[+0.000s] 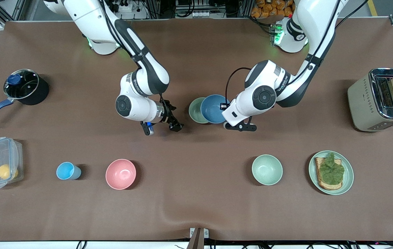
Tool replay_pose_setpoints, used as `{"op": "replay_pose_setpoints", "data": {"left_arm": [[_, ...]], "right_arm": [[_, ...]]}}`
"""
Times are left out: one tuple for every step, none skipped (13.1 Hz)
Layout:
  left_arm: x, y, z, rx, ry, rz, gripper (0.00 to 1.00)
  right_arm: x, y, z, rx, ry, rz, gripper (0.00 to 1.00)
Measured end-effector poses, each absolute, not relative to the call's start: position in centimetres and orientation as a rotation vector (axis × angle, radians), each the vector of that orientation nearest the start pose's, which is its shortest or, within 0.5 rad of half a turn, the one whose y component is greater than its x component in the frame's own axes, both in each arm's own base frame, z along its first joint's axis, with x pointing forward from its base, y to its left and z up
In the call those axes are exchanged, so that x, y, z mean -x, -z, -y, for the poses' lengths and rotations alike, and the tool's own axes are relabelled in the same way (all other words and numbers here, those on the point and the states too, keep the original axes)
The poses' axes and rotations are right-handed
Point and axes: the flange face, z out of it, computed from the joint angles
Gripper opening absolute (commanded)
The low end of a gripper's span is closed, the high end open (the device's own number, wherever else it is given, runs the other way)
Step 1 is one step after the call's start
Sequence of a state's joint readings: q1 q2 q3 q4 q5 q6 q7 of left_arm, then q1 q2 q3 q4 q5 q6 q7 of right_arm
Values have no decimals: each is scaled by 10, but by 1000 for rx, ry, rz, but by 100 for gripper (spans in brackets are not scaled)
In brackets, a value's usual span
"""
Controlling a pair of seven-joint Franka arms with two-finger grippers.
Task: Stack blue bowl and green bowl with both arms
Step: 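Lower the blue bowl into the green bowl with the left gripper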
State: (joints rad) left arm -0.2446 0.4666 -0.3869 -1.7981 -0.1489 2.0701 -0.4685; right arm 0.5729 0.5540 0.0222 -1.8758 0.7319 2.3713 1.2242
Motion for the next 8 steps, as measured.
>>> {"op": "replay_pose_setpoints", "data": {"left_arm": [[-515,-295,365,3268,-493,-74,0],[-514,-295,366,3267,-494,-59,0],[-514,-295,366,3265,-496,-55,0],[-513,-294,366,3263,-500,-52,0],[-511,-292,367,3259,-506,-46,0],[-508,-292,370,3254,-511,-32,0],[-504,-291,375,3248,-515,-18,0],[-501,-291,380,3244,-517,-9,0]], "right_arm": [[-521,-206,-360,2315,-618,-1591,100],[-522,-202,-360,2285,-619,-1611,100],[-522,-199,-362,2257,-613,-1628,100],[-521,-194,-364,2246,-600,-1636,100],[-518,-189,-368,2244,-583,-1639,100],[-514,-183,-373,2244,-577,-1640,100],[-510,-179,-379,2248,-576,-1638,100],[-507,-177,-382,2247,-579,-1640,100]]}}
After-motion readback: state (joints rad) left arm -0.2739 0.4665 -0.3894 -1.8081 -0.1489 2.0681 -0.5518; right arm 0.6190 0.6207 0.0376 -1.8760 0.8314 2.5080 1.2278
